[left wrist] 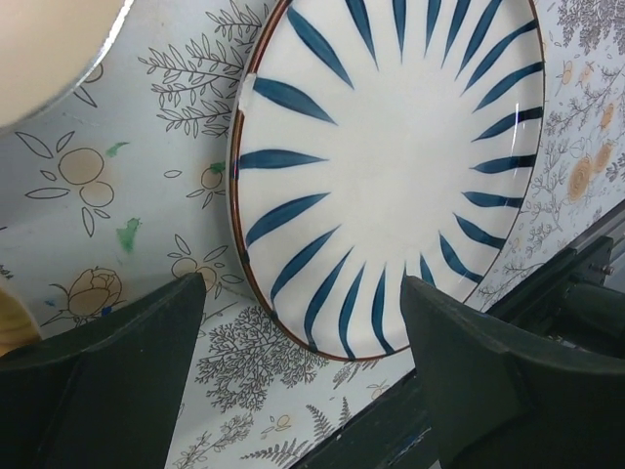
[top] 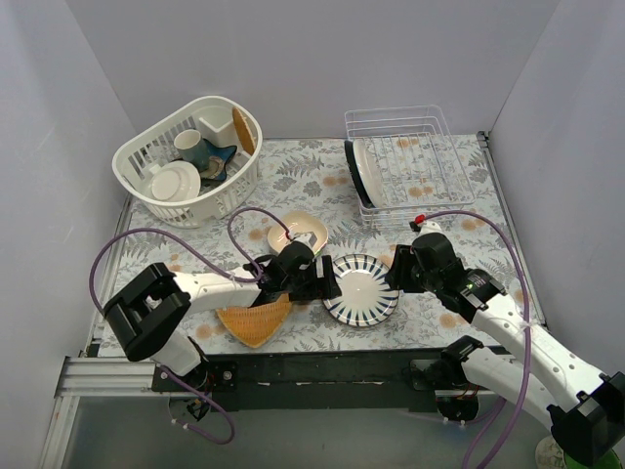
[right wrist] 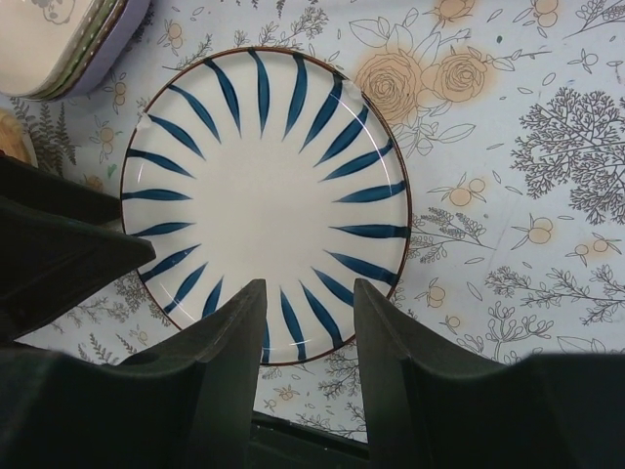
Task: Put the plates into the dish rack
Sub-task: Pick up the plate at the center of the board.
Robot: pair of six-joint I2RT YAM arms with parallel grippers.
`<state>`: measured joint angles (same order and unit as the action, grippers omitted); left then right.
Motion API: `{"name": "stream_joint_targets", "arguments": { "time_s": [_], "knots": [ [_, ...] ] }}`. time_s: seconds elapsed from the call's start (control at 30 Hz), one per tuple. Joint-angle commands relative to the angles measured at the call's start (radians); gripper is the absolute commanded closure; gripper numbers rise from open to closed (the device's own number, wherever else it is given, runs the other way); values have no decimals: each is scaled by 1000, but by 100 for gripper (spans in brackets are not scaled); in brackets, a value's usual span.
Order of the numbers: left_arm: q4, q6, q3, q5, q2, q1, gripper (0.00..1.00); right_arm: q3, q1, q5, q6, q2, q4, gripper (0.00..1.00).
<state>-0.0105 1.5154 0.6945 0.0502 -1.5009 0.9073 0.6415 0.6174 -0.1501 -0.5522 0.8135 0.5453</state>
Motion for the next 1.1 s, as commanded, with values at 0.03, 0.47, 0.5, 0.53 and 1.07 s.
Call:
{"name": "stream_joint_targets", "arguments": {
  "time_s": [0.03, 0.47, 0.5, 0.53, 1.07],
  "knots": [
    [35, 6, 34, -26, -36, 11, 29, -5, 1, 1, -5, -4, -33, 51],
    [83, 38, 19, -35, -100, 16, 74, 4, 1, -6, -3, -2, -21, 51],
    [81, 43, 14, -38, -101, 15, 78, 7, -1, -8, -3, -2, -22, 51],
    [81, 48, 11, -38, -99, 15, 82, 9, -1, -8, -3, -1, -21, 51],
    [90, 65, 3, -38, 14, 15, 100, 175, -113, -11, 41, 16, -5, 51]
  ]
}}
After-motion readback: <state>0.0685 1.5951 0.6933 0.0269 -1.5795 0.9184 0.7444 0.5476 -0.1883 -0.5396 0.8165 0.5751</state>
